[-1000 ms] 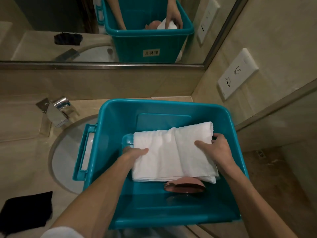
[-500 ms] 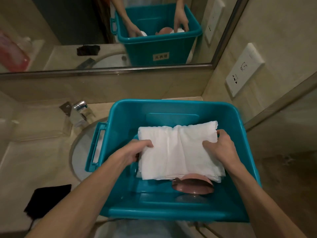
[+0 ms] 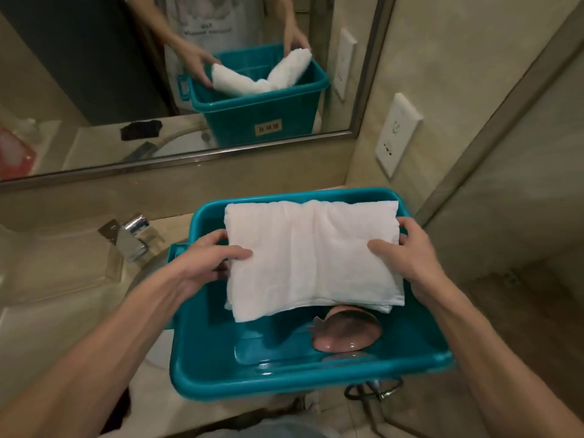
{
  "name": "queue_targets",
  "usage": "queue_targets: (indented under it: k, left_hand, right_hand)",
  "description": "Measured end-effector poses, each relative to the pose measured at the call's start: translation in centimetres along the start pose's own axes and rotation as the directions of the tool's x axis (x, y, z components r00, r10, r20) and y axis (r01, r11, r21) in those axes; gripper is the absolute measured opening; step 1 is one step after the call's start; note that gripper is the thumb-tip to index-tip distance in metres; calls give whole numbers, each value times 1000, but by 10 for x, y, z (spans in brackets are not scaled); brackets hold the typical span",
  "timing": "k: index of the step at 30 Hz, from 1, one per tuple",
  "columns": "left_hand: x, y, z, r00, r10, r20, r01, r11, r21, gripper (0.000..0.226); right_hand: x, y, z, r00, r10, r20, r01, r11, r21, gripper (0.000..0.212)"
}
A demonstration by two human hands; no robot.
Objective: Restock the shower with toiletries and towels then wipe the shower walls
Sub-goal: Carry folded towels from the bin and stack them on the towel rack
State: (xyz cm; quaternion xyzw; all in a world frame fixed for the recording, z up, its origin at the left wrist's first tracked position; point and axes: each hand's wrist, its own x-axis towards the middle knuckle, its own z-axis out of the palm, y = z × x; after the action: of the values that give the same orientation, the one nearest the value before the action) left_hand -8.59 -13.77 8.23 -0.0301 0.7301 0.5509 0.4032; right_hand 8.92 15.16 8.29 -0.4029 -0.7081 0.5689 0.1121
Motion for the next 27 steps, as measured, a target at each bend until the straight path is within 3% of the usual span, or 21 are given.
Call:
queue_targets:
  k: [6,11,20,27]
  left_hand:
    - [-19,28,-24,973,187,133,-181,982,-51,57]
    - [-29,54,-70,910,323,261,-317,946,-67,100]
    - [-56,113,-97,790,470,394,-391,881,-266,55]
    - [-89,138,-36,591,514,622,-433,852,-294,54]
  right_hand:
    - [-42,-25,1,986,-84,-146,99,990,102,40]
    - [-101,-62,25,942,-172,-287,206,974,94,42]
    - [-217,-116,39,771,-303,-560,363,932,-5,44]
    - [-319,-108,5,571,-303,-763,421,906,-45,40]
